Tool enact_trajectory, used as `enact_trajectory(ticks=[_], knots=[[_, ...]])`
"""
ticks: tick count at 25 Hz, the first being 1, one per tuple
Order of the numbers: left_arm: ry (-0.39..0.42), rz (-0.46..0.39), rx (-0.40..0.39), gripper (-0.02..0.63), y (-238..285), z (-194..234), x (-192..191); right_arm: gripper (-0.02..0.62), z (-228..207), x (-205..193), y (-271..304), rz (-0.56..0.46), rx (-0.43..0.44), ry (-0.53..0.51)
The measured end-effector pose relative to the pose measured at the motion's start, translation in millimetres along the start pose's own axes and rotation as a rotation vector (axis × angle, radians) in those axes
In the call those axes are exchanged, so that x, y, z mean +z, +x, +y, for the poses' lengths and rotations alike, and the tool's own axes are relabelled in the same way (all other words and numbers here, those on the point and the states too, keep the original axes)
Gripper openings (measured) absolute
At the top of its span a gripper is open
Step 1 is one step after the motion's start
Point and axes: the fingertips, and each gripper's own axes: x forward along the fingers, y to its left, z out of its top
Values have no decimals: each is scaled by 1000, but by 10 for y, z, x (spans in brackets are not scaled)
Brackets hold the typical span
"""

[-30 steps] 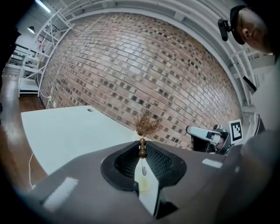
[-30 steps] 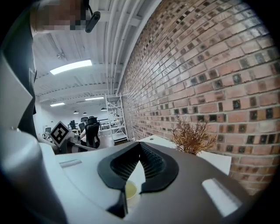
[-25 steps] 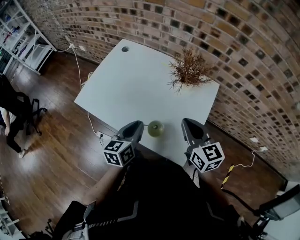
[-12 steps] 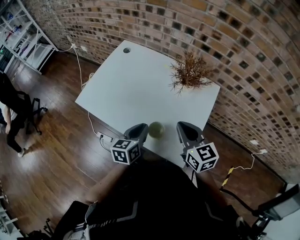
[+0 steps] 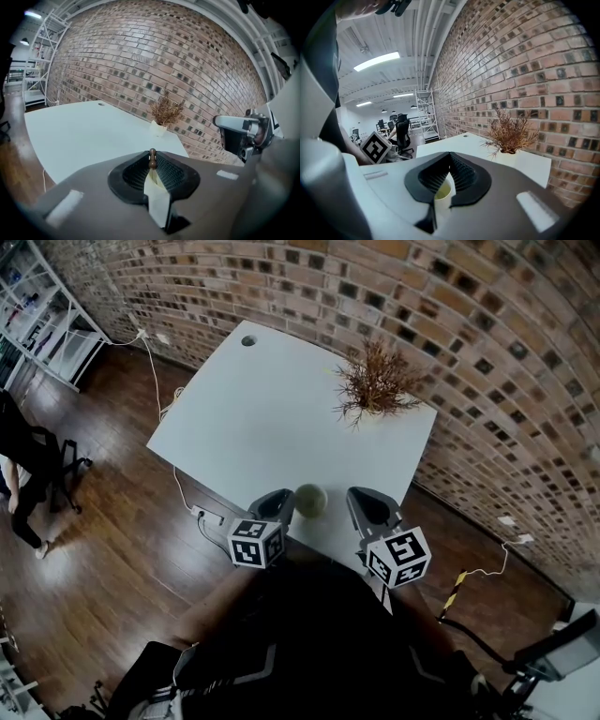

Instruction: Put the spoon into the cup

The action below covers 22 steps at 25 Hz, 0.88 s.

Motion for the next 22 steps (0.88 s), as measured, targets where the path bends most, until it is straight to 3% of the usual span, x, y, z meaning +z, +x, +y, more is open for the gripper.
enact_trajectory(ticks=[16, 22], knots=[[76, 31, 55, 43, 146, -40, -131, 6, -14, -97, 23, 43, 24, -4], [61, 34, 96, 46, 139, 30, -170, 6, 12, -136, -3, 50, 36, -3]])
